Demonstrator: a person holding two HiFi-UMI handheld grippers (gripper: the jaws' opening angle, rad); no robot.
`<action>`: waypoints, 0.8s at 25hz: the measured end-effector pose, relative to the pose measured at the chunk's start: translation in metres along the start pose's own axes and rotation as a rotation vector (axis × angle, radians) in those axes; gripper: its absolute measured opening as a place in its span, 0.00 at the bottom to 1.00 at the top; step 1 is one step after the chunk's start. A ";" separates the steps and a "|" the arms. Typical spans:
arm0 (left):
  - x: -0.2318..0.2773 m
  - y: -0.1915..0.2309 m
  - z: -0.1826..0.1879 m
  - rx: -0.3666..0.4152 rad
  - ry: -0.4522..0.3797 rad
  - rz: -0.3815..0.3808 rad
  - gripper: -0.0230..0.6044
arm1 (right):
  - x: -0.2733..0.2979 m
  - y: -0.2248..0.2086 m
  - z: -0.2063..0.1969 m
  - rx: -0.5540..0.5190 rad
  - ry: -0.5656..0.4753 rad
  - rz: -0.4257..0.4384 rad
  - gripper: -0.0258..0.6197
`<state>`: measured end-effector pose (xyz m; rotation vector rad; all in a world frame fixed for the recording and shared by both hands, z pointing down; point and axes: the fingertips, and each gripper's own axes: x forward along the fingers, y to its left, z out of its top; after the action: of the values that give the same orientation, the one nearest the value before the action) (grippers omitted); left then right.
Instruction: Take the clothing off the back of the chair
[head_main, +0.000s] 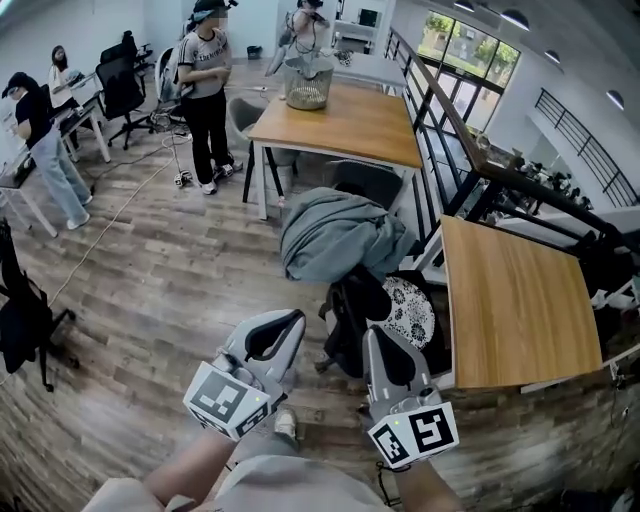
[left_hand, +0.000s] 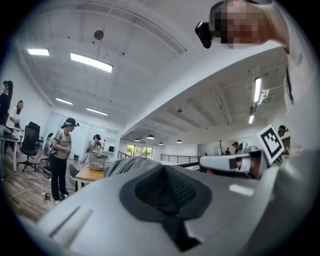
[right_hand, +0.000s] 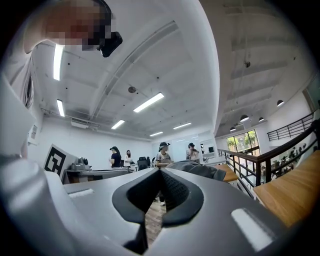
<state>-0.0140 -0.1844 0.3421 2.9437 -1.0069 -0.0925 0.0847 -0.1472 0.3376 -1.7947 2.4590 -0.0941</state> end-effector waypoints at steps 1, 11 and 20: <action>0.005 0.009 0.002 0.002 -0.003 -0.010 0.03 | 0.009 -0.002 0.001 -0.001 -0.004 -0.009 0.04; 0.038 0.057 0.012 0.006 -0.013 -0.032 0.03 | 0.055 -0.024 0.014 -0.022 -0.018 -0.064 0.04; 0.053 0.053 0.010 -0.005 -0.004 0.024 0.03 | 0.068 -0.036 0.009 -0.007 0.005 0.014 0.04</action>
<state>-0.0053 -0.2591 0.3321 2.9278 -1.0402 -0.1005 0.0994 -0.2225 0.3293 -1.7821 2.4772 -0.0895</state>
